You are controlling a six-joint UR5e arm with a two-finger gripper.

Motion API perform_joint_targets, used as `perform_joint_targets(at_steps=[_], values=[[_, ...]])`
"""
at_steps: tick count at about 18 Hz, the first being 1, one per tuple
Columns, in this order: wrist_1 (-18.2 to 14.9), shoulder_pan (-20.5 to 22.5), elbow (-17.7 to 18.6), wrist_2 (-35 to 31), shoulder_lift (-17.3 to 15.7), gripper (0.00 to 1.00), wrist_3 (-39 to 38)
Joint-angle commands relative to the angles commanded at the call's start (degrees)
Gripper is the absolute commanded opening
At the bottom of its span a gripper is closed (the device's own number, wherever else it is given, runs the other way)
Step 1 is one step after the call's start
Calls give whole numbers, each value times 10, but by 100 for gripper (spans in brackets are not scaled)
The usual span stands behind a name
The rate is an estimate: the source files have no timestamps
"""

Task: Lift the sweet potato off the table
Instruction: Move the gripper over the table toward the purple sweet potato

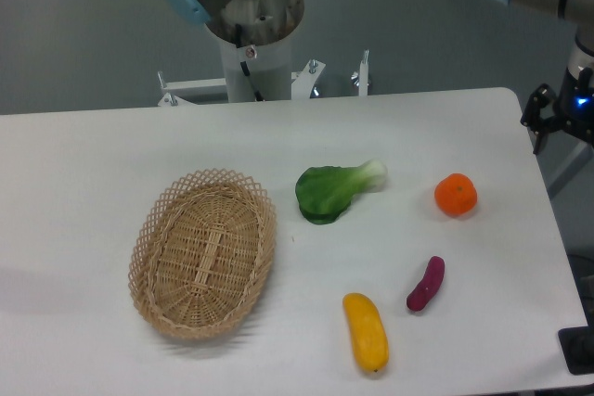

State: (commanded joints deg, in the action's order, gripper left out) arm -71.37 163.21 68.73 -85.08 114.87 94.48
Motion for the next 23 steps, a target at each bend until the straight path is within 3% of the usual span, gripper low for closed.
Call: perform_joint_targets(at_steps=[9, 14, 23], values=[[9, -11, 21, 2, 1, 100, -10], [33, -30, 48, 2, 4, 100, -52], [55, -75, 67, 1, 33, 100, -244]])
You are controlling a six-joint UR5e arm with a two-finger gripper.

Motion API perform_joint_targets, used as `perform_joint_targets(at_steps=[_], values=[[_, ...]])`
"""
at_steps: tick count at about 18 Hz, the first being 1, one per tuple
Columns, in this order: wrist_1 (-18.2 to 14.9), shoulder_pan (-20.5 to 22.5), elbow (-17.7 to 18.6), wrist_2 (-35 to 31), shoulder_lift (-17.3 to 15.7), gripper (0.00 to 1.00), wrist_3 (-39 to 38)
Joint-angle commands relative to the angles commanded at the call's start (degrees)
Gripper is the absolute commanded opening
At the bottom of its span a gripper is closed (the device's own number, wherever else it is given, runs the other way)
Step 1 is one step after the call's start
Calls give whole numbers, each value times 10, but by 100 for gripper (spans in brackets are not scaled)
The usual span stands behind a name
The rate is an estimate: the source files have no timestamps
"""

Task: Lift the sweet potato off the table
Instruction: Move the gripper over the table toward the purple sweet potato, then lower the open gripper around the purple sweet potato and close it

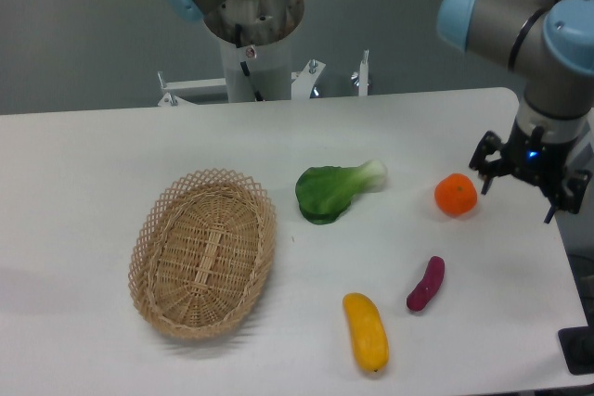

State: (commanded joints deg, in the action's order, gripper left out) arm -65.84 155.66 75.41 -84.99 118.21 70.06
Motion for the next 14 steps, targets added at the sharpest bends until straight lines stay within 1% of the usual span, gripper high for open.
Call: perform_joint_targets(at_steps=[3, 8, 9, 13, 14], values=[[33, -14, 16, 0, 24, 100, -19], [103, -37, 32, -1, 72, 100, -12], [117, -38, 39, 0, 78, 100, -10], [185, -45, 94, -1, 81, 100, 29], [194, -45, 104, -1, 80, 100, 32]])
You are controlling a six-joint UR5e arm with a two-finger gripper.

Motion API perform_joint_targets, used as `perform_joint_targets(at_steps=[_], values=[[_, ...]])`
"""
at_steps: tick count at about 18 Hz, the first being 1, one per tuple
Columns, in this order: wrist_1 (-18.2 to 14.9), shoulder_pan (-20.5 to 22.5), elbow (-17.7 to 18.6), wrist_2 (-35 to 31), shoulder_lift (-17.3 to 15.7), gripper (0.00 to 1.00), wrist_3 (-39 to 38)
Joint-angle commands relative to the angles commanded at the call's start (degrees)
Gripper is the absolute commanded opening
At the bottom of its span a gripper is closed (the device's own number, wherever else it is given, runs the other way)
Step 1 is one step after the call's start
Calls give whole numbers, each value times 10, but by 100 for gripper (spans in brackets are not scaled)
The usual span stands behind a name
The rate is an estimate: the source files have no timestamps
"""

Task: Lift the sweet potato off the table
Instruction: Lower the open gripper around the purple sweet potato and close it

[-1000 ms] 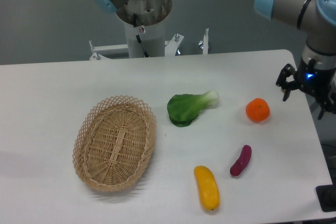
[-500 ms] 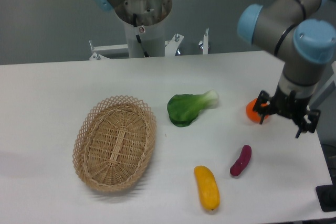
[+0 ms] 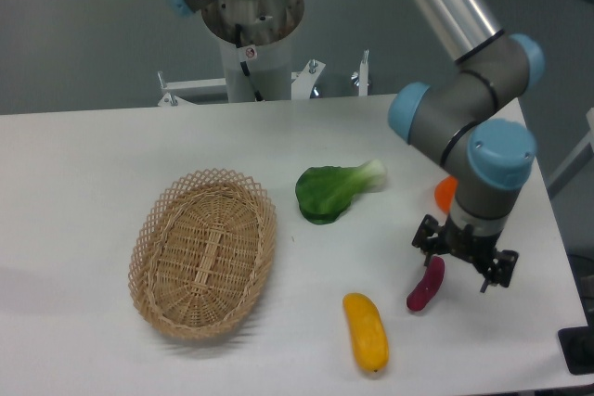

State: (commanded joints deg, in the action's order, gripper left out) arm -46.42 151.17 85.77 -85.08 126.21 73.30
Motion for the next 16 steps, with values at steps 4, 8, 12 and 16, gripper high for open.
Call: perform_joint_targets(at_steps=[4, 8, 12, 16], values=[[36, -7, 28, 0, 2, 100, -5], [48, -14, 31, -2, 10, 100, -7], [52, -15, 39, -3, 11, 100, -8], [78, -22, 38, -3, 24, 100, -9]])
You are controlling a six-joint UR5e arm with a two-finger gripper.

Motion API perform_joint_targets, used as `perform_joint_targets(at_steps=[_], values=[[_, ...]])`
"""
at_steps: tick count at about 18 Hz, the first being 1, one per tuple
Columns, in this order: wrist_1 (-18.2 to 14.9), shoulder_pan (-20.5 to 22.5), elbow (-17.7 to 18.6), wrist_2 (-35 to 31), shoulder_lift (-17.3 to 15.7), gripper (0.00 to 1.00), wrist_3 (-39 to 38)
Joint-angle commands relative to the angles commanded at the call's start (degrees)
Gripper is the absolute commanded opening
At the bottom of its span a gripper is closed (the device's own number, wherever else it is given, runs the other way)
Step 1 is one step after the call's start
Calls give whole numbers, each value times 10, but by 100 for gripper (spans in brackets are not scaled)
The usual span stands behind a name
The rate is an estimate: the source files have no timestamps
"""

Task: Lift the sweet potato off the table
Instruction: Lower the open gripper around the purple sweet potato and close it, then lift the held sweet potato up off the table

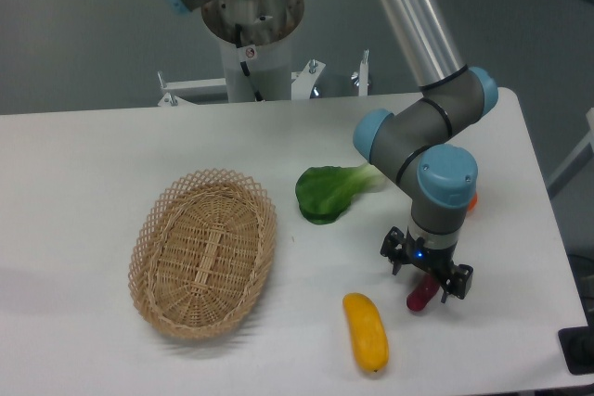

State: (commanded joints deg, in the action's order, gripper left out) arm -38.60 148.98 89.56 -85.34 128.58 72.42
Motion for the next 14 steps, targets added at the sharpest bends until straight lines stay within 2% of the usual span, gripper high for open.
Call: perform_joint_targets(at_steps=[2, 3, 5, 8, 10, 14], values=[[7, -1, 1, -1, 0, 100, 1], [8, -1, 1, -1, 1, 95, 0], [9, -1, -3, -2, 2, 66, 1], [9, -1, -3, -2, 2, 40, 6], [9, -1, -5, -2, 1, 32, 8], [9, 0, -11, -1, -3, 27, 10]])
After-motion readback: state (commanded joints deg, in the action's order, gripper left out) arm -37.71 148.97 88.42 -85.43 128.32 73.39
